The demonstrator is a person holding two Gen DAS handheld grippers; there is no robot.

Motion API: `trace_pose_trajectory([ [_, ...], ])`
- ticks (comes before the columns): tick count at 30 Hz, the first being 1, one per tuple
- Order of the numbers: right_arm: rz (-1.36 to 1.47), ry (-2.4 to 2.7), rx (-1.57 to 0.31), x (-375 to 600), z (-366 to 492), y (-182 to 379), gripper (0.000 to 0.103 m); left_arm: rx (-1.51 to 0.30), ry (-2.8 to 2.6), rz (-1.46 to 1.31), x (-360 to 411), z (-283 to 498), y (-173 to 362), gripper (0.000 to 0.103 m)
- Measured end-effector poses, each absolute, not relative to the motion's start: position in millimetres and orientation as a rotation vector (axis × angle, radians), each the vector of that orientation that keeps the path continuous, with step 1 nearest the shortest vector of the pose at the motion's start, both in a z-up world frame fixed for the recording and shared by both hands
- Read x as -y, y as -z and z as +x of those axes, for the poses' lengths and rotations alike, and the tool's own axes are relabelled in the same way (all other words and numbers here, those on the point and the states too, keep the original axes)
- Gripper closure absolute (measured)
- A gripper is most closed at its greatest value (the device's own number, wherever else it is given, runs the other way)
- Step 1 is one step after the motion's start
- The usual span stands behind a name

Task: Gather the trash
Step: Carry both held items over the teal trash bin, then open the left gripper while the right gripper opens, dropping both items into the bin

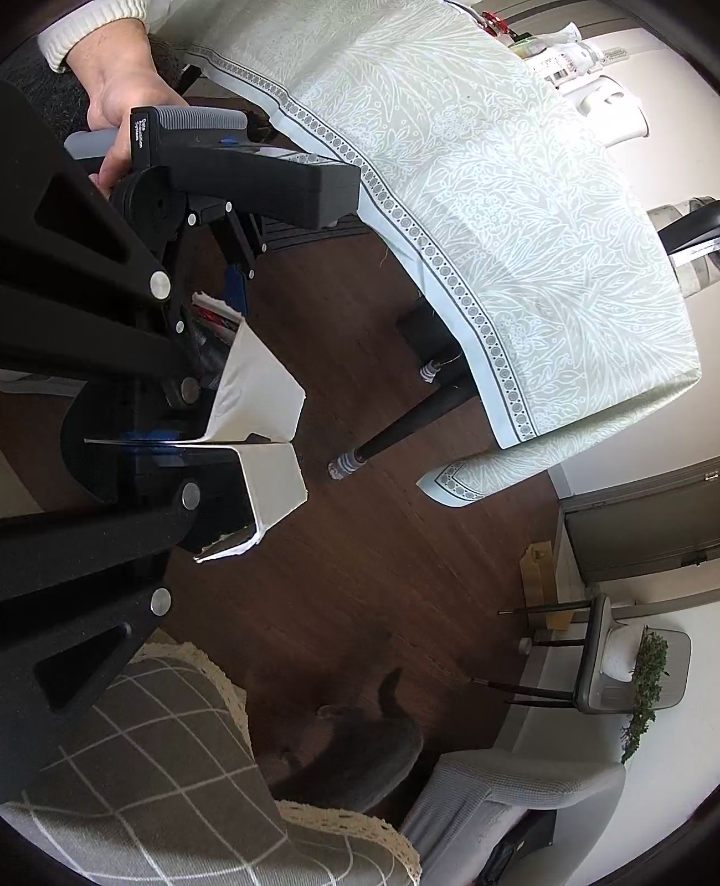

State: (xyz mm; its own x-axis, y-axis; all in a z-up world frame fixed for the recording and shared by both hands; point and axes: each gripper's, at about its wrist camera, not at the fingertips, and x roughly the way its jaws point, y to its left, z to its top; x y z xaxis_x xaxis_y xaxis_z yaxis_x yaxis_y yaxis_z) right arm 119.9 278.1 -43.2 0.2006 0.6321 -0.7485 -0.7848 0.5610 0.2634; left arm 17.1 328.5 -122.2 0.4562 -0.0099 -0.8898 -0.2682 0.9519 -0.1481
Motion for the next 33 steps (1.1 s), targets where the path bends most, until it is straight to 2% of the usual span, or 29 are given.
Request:
trace_pose_trajectory([
  [6, -0.216, -0.992, -0.993, -299.7, 121.0, 68.2, 0.102, -1.063, -0.166, -0.306, -342.7, 5.4, 119.8, 0.037],
  [16, -0.281, -0.968, -1.093, -324.5, 119.8, 117.0, 0.102, -0.948, -0.170, -0.336, -355.4, -12.6, 86.9, 0.038],
  [23, -0.347, -0.985, -1.196, -345.6, 110.8, 149.1, 0.100, -0.875, -0.149, -0.340, -359.8, -20.2, 64.8, 0.050],
  [24, -0.366, -0.986, -1.213, -347.9, 108.9, 153.9, 0.095, -0.866, -0.147, -0.340, -360.2, -21.0, 63.6, 0.050],
  [25, -0.388, -0.982, -1.221, -348.3, 107.3, 157.4, 0.084, -0.860, -0.147, -0.341, -360.1, -20.3, 62.3, 0.051],
  [26, -0.409, -0.971, -1.219, -349.1, 104.9, 159.9, 0.078, -0.856, -0.148, -0.344, -360.9, -20.3, 61.5, 0.052],
  [28, -0.426, -0.961, -1.215, -348.3, 101.1, 161.9, 0.046, -0.849, -0.146, -0.354, -362.6, -20.4, 57.4, 0.054],
  [33, -0.413, -0.962, -1.200, -338.5, 101.0, 156.8, 0.045, -0.799, -0.148, -0.355, -360.7, -20.4, 42.2, 0.056],
])
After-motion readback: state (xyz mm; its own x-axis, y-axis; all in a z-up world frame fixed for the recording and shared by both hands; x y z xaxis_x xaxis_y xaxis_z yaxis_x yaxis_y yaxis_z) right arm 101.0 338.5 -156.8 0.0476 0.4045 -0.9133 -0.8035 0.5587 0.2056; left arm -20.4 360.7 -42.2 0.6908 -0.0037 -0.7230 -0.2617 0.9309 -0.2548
